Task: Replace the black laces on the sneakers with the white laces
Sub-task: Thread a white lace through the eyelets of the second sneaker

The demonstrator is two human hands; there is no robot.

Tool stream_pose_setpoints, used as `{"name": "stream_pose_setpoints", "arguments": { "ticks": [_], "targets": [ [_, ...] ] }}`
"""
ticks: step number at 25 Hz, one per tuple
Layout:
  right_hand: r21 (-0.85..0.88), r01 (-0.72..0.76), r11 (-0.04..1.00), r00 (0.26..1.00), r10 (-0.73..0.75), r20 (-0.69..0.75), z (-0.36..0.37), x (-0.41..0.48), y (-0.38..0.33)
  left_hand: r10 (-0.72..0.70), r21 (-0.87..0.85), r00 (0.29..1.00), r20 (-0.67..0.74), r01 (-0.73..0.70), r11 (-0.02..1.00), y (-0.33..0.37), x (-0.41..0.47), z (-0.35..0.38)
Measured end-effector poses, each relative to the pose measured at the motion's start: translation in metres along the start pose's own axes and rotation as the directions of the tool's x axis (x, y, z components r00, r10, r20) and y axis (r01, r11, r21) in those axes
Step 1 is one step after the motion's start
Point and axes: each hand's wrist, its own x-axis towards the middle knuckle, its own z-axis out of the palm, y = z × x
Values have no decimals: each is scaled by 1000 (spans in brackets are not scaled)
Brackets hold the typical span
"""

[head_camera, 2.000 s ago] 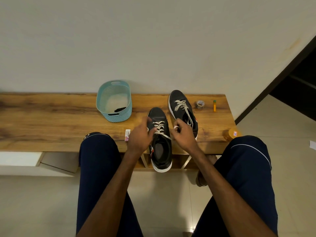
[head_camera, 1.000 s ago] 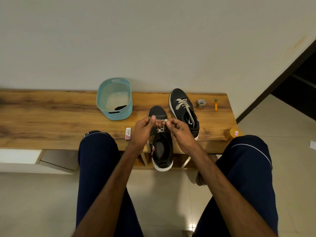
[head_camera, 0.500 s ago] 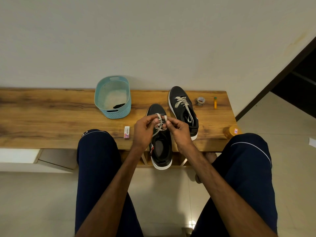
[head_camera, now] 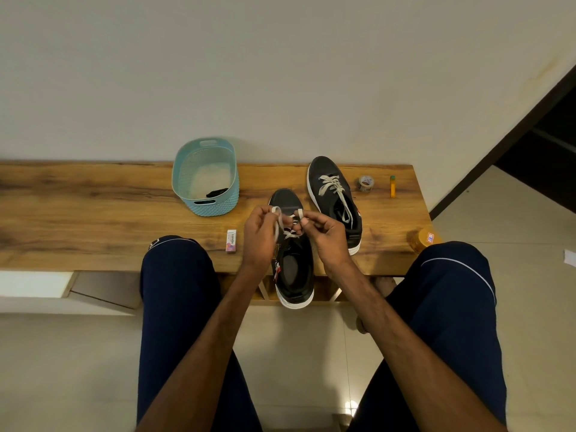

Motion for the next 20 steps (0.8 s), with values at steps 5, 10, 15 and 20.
{"name": "stream_pose_setpoints", "arguments": {
  "ticks": [5, 10, 15, 20],
  "targets": [
    [-26, 0, 1000, 1000, 0, 4, -2, 2, 3, 210, 376, 970, 124, -242, 894, -2, -2, -5],
    [-92, 12, 996, 1000, -9, 24, -2, 3, 5, 249, 508, 946, 206, -321, 799, 1, -2, -9],
    [-130, 33, 991, 999, -28, 43, -2, 2, 3, 222, 481, 961, 165, -275, 832, -6, 1, -10],
    [-185, 90, 979, 990, -68, 124, -4, 5, 7, 105, 361, 987, 124, -144, 922, -4, 4, -9]
  ]
}}
